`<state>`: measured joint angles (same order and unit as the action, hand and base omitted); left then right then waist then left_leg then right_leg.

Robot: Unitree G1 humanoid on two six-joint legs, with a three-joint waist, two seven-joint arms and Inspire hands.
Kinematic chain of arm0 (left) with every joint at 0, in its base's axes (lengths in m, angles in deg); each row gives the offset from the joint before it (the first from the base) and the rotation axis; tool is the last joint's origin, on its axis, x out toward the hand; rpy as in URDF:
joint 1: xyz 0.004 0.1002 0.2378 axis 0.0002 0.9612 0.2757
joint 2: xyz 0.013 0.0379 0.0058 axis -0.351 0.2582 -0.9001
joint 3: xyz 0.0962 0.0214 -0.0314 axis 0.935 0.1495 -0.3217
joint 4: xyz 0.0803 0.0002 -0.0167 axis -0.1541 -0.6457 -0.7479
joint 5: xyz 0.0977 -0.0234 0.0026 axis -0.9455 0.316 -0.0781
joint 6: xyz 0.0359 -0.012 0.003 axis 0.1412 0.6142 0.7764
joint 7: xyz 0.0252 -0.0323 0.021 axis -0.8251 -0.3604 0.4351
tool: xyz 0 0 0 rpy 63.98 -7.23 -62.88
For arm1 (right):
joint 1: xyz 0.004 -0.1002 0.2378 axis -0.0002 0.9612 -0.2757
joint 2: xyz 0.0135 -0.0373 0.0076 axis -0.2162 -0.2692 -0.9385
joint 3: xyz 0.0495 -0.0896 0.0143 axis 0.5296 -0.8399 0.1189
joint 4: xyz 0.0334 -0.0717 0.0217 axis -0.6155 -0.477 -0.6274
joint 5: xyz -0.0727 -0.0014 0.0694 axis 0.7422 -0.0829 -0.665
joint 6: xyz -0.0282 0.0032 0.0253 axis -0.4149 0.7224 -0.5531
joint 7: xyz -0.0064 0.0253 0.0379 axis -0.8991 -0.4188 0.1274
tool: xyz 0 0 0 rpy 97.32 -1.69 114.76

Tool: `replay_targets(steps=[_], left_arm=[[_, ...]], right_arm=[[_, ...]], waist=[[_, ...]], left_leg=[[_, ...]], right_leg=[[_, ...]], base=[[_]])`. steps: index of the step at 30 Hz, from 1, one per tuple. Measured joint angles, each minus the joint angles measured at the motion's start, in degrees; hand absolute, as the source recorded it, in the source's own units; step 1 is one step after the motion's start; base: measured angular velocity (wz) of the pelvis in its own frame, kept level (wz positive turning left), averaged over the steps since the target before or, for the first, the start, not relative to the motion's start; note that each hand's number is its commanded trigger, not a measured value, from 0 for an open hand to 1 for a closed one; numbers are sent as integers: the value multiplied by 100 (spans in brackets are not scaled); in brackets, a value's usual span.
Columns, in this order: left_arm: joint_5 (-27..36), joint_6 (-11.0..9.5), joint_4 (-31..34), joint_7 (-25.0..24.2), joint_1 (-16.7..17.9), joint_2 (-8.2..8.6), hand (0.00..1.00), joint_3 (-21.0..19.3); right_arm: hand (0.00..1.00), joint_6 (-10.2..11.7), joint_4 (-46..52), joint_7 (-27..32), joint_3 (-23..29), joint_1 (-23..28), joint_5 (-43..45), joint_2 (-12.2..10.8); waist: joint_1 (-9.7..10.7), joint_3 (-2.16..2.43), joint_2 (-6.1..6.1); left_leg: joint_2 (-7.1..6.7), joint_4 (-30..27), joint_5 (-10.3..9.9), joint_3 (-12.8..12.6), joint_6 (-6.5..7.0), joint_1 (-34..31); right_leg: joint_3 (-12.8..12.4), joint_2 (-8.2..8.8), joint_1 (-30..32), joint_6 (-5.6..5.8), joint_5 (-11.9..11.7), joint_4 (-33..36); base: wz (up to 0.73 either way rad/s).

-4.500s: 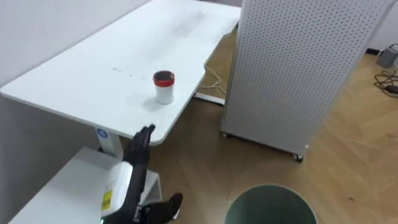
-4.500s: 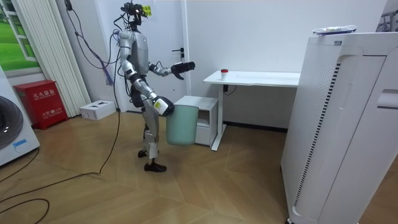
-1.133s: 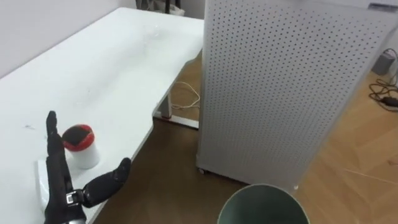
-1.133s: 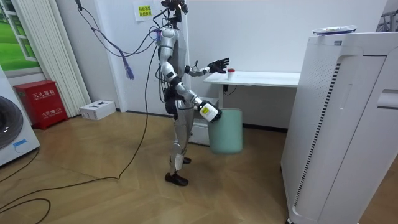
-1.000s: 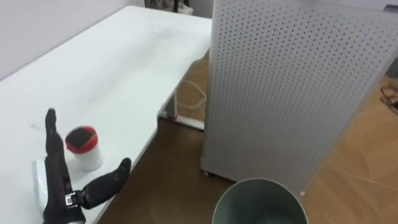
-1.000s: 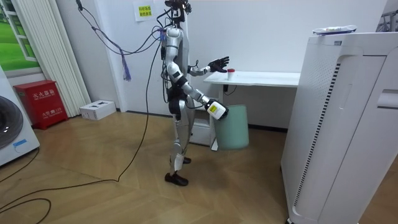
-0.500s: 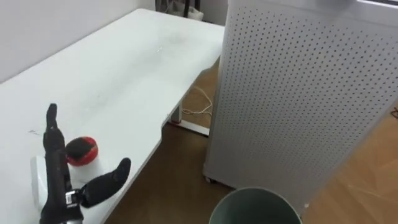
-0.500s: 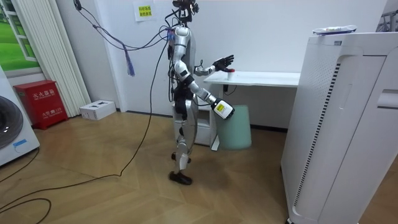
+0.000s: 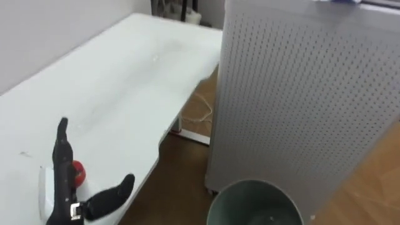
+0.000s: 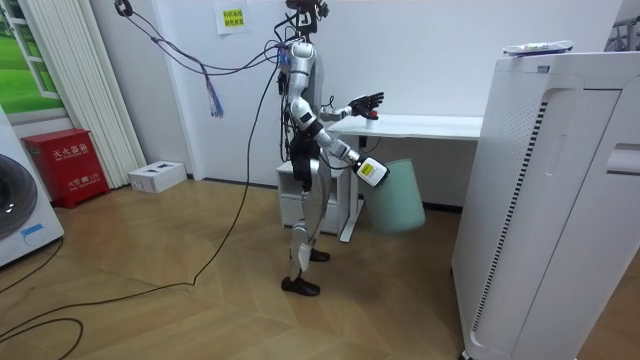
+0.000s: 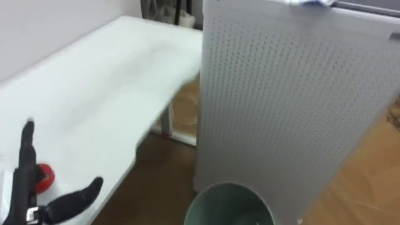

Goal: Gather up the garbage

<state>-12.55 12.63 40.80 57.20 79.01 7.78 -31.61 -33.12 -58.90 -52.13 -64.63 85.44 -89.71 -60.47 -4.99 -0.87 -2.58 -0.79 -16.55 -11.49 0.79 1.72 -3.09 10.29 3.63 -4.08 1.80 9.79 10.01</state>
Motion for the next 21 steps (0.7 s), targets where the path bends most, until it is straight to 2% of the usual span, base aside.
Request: replay_targets(steps=[5,9,21], left_arm=[[184,1,-236,8,-114,66,0,-1],[205,-1,-343,118,-207,94,0,4],[181,-62,-345,182,-218,67,0,-100]], right_arm=[[100,-133,-22,-107,-2,10,-2,-9],[100,-208,-21,-162,-39,27,-8,-10],[100,-207,-18,-161,-24,30,158,-9]], waist=[[25,-1,54],[28,-9,27],[-6,9,-52]], left_leg=[[-4,65,5,-56,-6,88],[-10,66,36,-64,-21,93],[-7,34,31,-60,-30,86]], right_leg=[[123,7,-6,-7,8,78],[126,8,-1,-26,19,78],[134,4,32,-40,65,141]], base=[[-11],[-2],[0]])
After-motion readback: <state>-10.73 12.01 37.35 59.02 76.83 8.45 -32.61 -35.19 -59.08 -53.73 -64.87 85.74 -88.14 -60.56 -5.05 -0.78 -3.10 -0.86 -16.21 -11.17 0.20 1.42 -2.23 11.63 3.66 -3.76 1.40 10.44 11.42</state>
